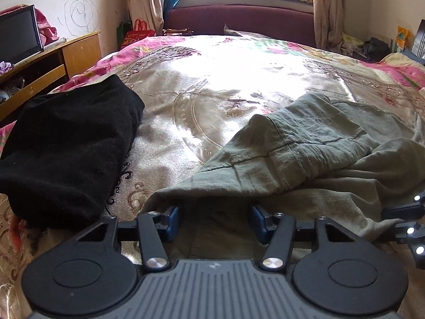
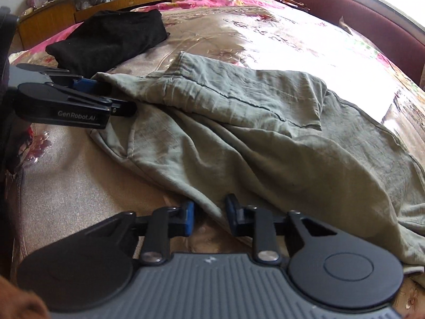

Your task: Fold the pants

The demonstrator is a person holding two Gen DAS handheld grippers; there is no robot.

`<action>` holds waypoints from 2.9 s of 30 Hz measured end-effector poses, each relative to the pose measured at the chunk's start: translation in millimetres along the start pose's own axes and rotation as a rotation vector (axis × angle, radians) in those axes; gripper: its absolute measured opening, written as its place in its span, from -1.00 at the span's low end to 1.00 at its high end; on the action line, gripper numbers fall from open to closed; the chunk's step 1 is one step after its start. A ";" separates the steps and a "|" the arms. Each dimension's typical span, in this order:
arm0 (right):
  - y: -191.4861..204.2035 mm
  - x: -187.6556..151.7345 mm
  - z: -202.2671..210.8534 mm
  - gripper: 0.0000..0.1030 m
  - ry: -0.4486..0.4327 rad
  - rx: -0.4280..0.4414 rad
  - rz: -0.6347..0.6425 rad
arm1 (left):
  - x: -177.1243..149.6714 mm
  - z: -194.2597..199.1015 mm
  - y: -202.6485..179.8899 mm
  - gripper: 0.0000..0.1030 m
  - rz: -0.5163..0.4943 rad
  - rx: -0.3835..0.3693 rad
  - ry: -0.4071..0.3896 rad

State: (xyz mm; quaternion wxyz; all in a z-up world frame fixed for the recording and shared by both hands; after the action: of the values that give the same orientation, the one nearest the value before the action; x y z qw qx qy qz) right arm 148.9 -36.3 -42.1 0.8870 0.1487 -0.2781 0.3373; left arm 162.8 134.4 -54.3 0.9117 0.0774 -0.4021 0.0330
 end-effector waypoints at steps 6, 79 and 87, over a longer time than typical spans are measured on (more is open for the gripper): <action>39.9 -7.0 2.4 -0.87 0.041 0.116 -0.045 | -13.8 6.2 28.9 0.20 0.015 0.048 0.027; -159.3 -318.9 317.2 -0.45 -0.645 -0.464 -1.103 | 17.6 110.8 -303.1 0.35 -0.585 -0.487 -0.100; -211.3 -269.0 210.3 -0.48 -0.395 -0.406 -1.006 | -11.5 64.4 -188.6 0.38 -0.432 -0.256 0.039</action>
State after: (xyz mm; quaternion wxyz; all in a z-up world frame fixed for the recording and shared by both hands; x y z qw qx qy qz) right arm 44.0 -423.8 -49.4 0.8802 0.1496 -0.3929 -0.2205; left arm 131.3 -62.2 -41.6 0.9075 0.0448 -0.3594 -0.2125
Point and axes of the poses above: each gripper's, at about its wrist camera, not at the fingertips, and z roughly against the way its jaws point, y to its left, x to its top, the point moved 3 cm from there along -z, roughly the way its jaws point, and after that the axes turned 10 degrees about x, right-handed, at the moved point
